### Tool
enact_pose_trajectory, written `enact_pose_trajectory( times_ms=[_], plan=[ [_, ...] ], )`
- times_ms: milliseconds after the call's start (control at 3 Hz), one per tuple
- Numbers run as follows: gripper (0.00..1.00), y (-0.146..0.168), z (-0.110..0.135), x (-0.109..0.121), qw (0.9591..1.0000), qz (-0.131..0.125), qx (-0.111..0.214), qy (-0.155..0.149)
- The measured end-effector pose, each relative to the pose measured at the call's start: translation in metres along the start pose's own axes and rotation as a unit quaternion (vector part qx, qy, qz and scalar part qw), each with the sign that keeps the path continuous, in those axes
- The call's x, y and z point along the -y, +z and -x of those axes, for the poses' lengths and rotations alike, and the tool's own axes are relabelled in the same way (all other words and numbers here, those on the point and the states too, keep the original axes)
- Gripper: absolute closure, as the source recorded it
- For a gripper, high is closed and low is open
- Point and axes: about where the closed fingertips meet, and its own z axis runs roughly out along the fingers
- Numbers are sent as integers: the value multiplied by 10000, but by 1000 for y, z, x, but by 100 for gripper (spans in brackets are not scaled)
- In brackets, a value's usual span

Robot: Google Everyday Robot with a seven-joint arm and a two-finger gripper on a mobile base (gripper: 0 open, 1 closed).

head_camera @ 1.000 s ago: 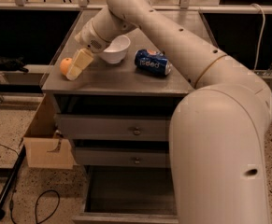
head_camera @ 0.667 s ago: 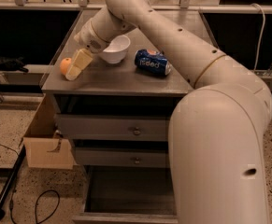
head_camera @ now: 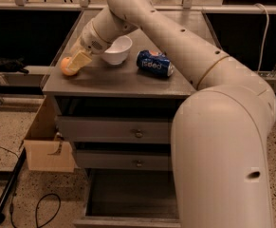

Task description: Place orange into bottom drawer

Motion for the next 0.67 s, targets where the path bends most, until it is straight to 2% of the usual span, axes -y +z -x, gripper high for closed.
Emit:
enact_pose_trajectory(
  times_ms=[667],
  plan=[
    [88, 0, 0, 0, 10000, 0, 0, 0]
  ],
)
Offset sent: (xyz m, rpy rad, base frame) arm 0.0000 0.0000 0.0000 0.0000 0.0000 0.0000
